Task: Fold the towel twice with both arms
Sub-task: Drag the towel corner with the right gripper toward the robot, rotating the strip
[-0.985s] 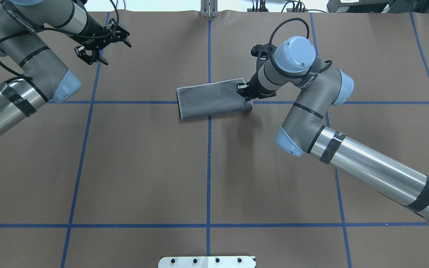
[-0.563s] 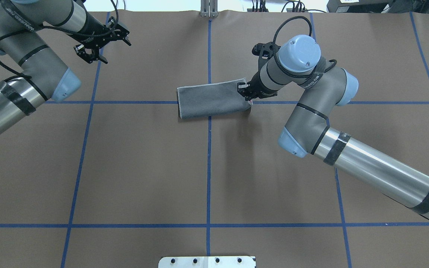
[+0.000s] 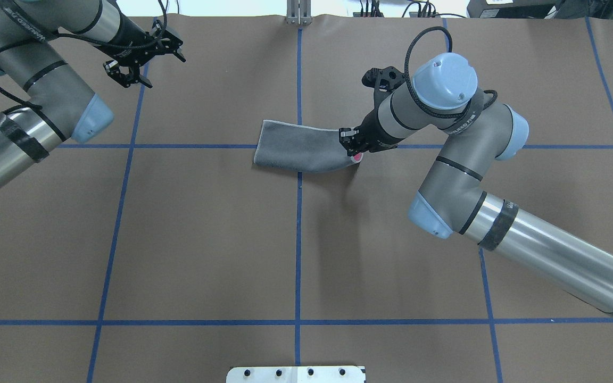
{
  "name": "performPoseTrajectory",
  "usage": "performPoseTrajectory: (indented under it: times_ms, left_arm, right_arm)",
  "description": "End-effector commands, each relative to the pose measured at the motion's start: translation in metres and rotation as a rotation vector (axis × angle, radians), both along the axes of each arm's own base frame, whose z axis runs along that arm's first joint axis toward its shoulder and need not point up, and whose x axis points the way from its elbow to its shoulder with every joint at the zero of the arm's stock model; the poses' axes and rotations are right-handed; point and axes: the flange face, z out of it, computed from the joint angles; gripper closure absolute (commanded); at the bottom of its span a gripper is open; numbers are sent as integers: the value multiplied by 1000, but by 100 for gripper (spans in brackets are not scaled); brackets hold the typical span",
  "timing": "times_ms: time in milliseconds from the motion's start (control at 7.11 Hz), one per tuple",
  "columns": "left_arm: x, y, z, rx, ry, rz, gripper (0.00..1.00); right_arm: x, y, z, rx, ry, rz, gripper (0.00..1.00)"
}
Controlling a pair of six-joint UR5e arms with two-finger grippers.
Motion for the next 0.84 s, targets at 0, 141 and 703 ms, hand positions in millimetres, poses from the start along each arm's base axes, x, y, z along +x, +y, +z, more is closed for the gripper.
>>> performPoseTrajectory:
  times_ms: [0,141,703]
  left_arm:
    - [-1,0,-1,3,1,-2,1]
    - [-3,0,0,1,2,-4,0]
    - [-7,-2,-4,6,3,-12,1]
  right_arm:
    - [-33,61,-20,7,-45,-93,100]
    - [-51,81,-32,-15,-62,-113,100]
    - [-112,156,-114,-56,-159,-174,100]
